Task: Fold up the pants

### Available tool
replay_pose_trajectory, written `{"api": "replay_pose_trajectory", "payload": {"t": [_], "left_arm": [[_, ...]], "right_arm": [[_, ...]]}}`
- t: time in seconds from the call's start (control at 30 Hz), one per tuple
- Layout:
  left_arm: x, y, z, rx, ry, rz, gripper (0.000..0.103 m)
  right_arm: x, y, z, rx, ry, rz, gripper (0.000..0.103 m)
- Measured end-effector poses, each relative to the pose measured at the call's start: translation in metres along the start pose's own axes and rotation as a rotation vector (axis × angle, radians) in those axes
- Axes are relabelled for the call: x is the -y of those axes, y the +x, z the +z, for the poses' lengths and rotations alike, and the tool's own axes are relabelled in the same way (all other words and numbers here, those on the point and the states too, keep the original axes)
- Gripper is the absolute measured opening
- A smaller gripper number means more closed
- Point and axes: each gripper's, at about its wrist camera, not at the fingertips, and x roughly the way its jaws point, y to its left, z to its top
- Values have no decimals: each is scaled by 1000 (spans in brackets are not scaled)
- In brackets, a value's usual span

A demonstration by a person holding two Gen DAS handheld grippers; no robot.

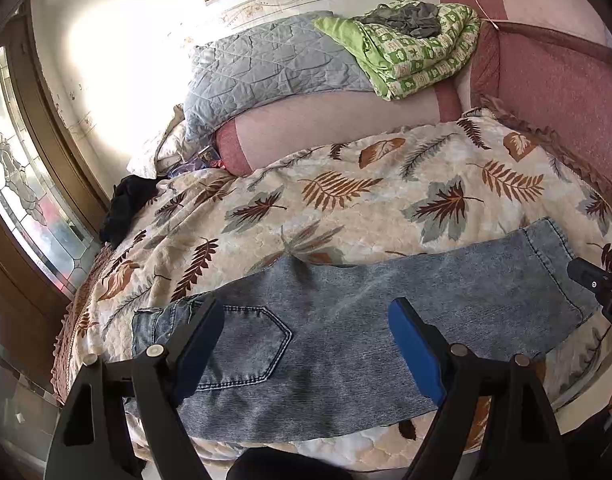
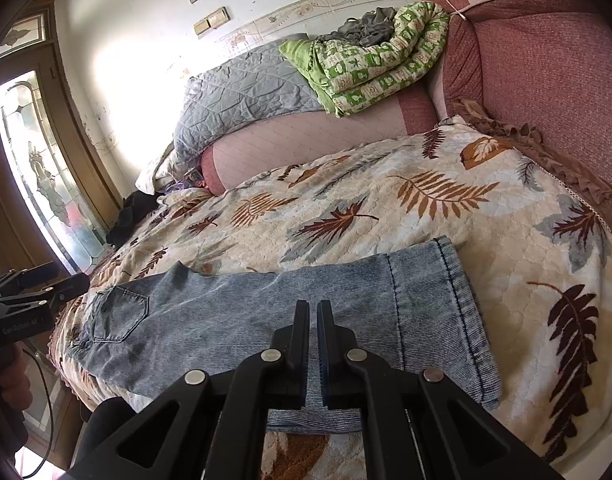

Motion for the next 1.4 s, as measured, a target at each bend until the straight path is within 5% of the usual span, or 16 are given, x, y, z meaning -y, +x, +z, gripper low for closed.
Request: {"api": "replay_pose_trajectory", "payload": {"t": [0.17,0.57,0.7,0.8,0.97,1.1,1.27,1.33,1.4], "left_arm": [[5,20,-6,-49,7,-23,85],[34,134,-45,-379,13,-47,85],[30,124,-41,-353,0,-64,85],[28,116,-33,-320,2,-68,85],[34,122,-22,-309,27,-53,85],[43,149,-21,-373,47,-33,85],[39,138,-19,-354,37,-39,86],[36,129,-19,-330,36,-33,86],[31,121,-19,-325,17,-47,86]], "right_arm": [[3,8,-3,-40,5,-35,6],[54,43,-22,-237,148,-168,5],[66,28,-10,-154,155,-237,7],[75,30,13,-114,219,-136,8],[75,82,40,-216,231,-111,8],[72,121,43,-286,158,-243,6],[90,101,58,-180,224,-218,6],[99,80,61,-132,258,-153,19],[109,61,56,-132,297,-124,71]]}}
